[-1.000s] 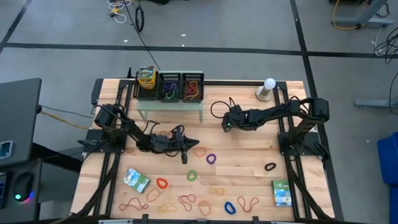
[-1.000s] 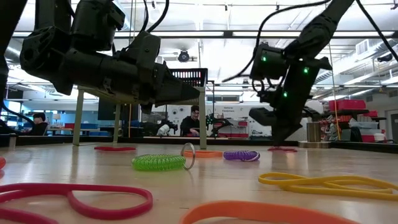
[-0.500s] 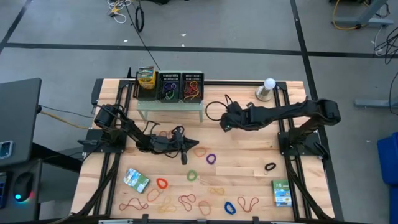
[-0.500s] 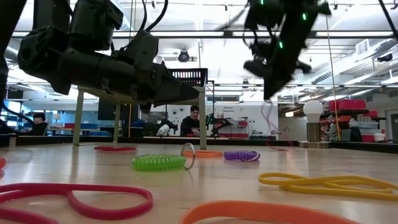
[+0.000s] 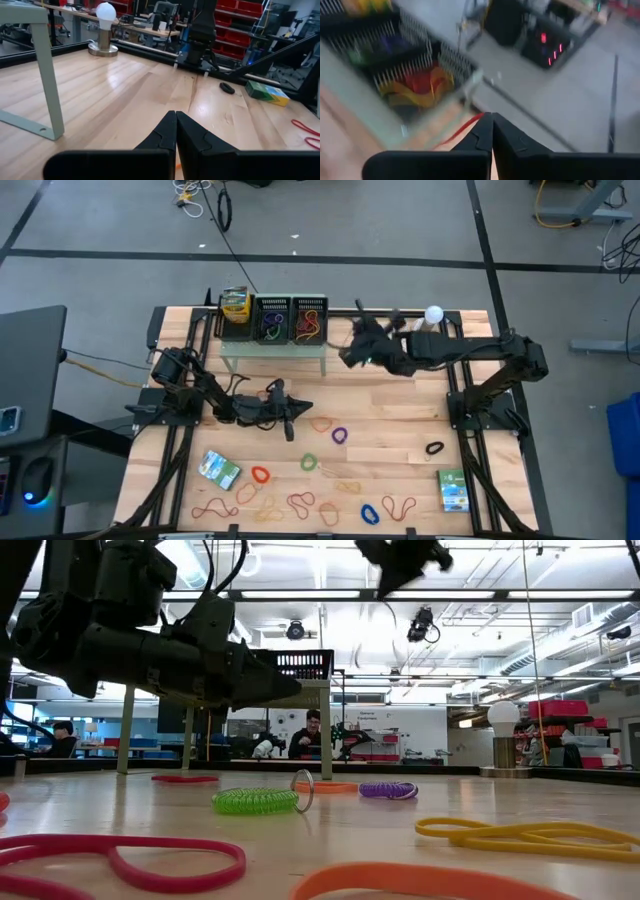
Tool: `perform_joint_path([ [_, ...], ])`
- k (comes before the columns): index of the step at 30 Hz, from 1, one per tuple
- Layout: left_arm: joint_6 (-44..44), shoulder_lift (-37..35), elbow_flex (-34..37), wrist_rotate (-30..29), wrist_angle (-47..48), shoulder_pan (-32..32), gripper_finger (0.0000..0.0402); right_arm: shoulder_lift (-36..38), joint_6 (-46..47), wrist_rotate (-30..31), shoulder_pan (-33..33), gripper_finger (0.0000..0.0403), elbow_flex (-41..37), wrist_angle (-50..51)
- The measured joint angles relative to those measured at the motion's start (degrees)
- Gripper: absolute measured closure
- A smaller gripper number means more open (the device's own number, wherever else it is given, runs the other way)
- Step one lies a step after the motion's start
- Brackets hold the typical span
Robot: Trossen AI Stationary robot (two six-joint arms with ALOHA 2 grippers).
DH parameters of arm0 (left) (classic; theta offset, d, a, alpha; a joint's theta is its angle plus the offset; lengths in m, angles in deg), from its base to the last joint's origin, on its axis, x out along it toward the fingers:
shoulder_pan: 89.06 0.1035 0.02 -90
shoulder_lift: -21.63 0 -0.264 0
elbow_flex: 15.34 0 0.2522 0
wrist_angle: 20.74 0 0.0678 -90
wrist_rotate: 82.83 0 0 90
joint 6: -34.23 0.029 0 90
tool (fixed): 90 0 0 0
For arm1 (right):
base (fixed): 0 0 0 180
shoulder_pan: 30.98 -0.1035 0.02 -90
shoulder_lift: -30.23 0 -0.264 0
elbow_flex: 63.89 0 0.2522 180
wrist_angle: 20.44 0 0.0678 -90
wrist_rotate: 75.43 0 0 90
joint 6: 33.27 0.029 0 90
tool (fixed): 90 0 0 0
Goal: Pick & Place Office Desk Supplies
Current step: Put the red rubber band into the right black bin on the shelf, then put the green spring rubber band into the middle black bin on the shelf
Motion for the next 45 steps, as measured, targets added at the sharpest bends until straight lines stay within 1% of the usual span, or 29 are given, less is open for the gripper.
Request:
perform_joint_path([
  [3,0.02,0.00,0.00,-0.28,-0.02,0.02,0.0394,0.02,-9.65,0.35,0.87,0.0396,1.69,-10.37],
  [6,0.04,0.00,0.00,-0.32,-0.04,0.02,0.0394,-0.07,-18.95,-1.19,2.44,0.0396,1.71,-22.38],
  [8,0.05,0.00,0.00,-0.32,-0.04,0.02,0.0394,-0.59,-22.85,-2.57,3.95,0.0396,1.73,-28.90],
  [11,0.03,0.00,0.00,-0.32,-0.04,0.02,0.0394,-2.02,-25.47,-6.04,6.35,0.0396,1.73,-34.66],
  [14,0.02,0.00,0.00,-0.32,-0.04,0.02,0.0394,-4.13,-25.22,-9.53,8.60,0.0396,1.73,-37.18],
  [20,0.02,0.00,0.00,-0.30,0.05,0.02,0.0394,-9.93,-23.18,-13.57,12.16,0.0396,1.67,-36.93],
  [27,-0.01,0.00,0.00,-0.28,0.17,0.02,0.0394,-13.74,-21.41,-15.39,13.48,0.0396,1.62,-37.14],
  [31,-0.31,0.00,0.00,-0.28,0.17,0.02,0.0394,-14.28,-19.11,-18.38,13.74,0.0392,1.62,-37.37],
  [33,-0.40,0.00,0.00,-0.28,0.17,0.02,0.0394,-14.51,-18.09,-19.92,13.80,0.0380,1.60,-37.51],
  [36,-0.40,0.00,0.00,-0.25,0.17,0.02,0.0394,-15.09,-17.35,-22.03,13.85,0.0349,1.53,-37.71],
  [39,-0.45,0.00,0.00,-0.08,0.17,0.02,0.0394,-15.23,-15.91,-23.58,13.85,0.0307,1.51,-36.74],
  [42,-0.45,0.00,0.00,-0.08,0.17,0.02,0.0394,-15.21,-15.06,-23.88,13.85,0.0261,1.51,-36.62],
  [45,-0.22,0.00,0.00,-0.08,0.17,0.02,0.0394,-14.23,-16.81,-24.04,13.79,0.0224,1.49,-36.44],
])
